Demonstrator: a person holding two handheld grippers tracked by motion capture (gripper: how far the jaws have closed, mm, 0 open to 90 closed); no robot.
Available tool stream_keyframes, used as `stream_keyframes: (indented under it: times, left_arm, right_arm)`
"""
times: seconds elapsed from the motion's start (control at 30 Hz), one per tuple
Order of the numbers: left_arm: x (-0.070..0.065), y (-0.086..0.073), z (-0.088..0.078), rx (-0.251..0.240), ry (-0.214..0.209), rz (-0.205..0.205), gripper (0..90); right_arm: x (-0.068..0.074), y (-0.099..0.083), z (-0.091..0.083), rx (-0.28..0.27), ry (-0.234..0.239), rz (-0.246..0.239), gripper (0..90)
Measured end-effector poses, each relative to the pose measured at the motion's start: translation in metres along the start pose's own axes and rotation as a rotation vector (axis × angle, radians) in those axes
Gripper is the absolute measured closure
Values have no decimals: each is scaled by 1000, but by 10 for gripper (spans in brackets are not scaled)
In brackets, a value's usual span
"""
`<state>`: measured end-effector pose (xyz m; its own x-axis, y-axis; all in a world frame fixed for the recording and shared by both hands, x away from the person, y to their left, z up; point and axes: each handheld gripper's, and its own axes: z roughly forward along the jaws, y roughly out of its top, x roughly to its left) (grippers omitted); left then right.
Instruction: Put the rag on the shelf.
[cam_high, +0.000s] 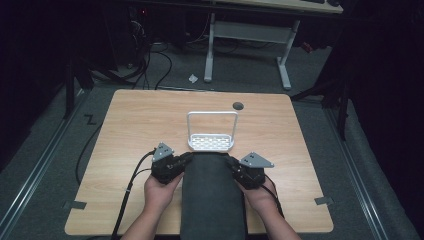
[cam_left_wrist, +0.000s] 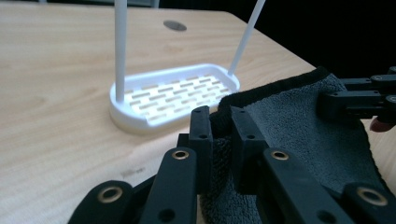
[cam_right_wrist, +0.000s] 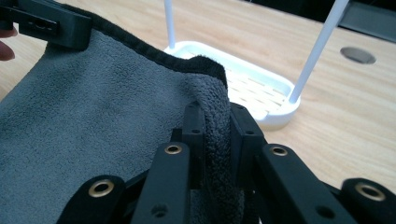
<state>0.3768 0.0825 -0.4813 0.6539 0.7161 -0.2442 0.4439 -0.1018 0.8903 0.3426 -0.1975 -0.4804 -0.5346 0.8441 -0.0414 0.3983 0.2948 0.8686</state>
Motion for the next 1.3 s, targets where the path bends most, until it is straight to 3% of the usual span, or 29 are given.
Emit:
stream_keyframes:
  times: [0.3,0.6,1.3]
  left_arm:
    - [-6,28,-6,-48,10,62,814]
    - [-11,58,-17,-112,17,114,816]
    - [-14,119,-42,-252,33,170,821]
  right_arm:
    - [-4,16,-10,-63,-9,-1,795]
    - [-4,46,-19,-126,-4,-27,795]
    - [-1,111,-34,-265,-45,-92,796]
